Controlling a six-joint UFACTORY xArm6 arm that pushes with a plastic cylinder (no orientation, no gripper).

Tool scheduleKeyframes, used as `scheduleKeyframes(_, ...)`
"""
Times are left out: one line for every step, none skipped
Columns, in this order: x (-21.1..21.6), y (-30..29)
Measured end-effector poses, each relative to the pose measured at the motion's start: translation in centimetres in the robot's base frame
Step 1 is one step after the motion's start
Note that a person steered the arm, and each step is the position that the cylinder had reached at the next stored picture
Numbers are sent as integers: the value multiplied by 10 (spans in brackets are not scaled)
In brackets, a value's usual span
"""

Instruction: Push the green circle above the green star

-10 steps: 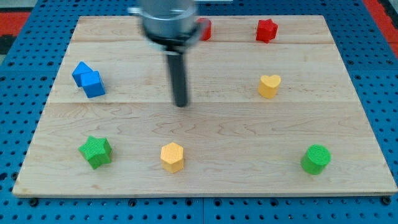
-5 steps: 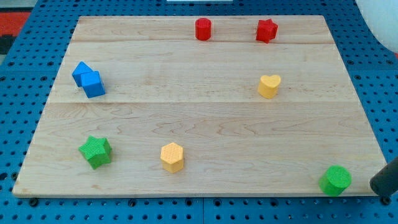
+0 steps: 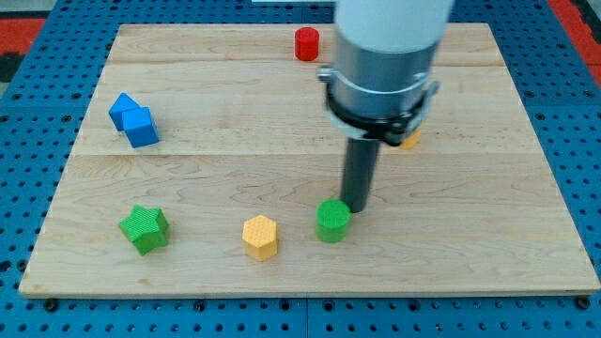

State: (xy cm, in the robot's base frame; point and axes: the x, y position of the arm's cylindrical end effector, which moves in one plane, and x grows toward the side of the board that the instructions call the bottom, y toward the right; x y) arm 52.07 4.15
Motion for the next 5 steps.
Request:
scheduleKeyframes(3,74)
scheduleKeyframes(36,65)
scheduleKeyframes(36,-2)
scheduleKeyframes(20,-85)
scheduleKeyframes(-11,-130)
